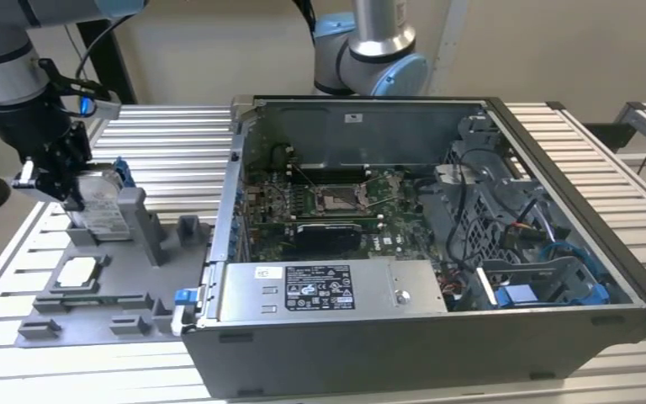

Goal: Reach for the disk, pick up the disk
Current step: 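Pick up the disk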

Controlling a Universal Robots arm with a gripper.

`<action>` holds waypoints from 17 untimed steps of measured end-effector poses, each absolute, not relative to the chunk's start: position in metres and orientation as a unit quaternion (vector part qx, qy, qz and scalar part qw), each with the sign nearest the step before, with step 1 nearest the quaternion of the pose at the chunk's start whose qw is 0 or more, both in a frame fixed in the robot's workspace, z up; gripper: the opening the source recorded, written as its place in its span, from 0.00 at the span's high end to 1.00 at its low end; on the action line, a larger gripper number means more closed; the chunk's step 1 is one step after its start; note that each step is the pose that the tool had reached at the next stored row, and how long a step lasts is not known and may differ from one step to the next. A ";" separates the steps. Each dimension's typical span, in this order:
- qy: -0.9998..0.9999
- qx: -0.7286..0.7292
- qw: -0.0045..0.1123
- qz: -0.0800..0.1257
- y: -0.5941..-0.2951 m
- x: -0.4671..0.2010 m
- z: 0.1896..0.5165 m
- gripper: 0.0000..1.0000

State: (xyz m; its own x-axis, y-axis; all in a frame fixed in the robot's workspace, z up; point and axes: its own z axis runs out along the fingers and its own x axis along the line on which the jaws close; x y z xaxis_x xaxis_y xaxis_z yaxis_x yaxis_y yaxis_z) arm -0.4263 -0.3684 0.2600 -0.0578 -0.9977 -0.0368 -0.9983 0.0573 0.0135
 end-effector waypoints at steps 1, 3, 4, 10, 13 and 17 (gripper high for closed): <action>0.727 -0.686 0.009 0.018 -0.368 -0.426 0.260 1.00; 0.727 -0.686 0.009 0.018 -0.368 -0.426 0.259 1.00; 0.727 -0.686 0.009 0.018 -0.368 -0.426 0.259 1.00; 0.727 -0.686 0.009 0.017 -0.368 -0.426 0.273 1.00; 0.727 -0.686 0.009 0.018 -0.368 -0.426 0.280 1.00; 0.727 -0.686 0.009 0.017 -0.368 -0.426 0.287 1.00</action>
State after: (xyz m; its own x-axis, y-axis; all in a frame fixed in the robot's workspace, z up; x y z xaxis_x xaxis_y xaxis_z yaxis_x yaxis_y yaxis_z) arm -0.4263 -0.3684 0.2869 -0.0578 -0.9977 -0.0367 -0.9983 0.0573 0.0133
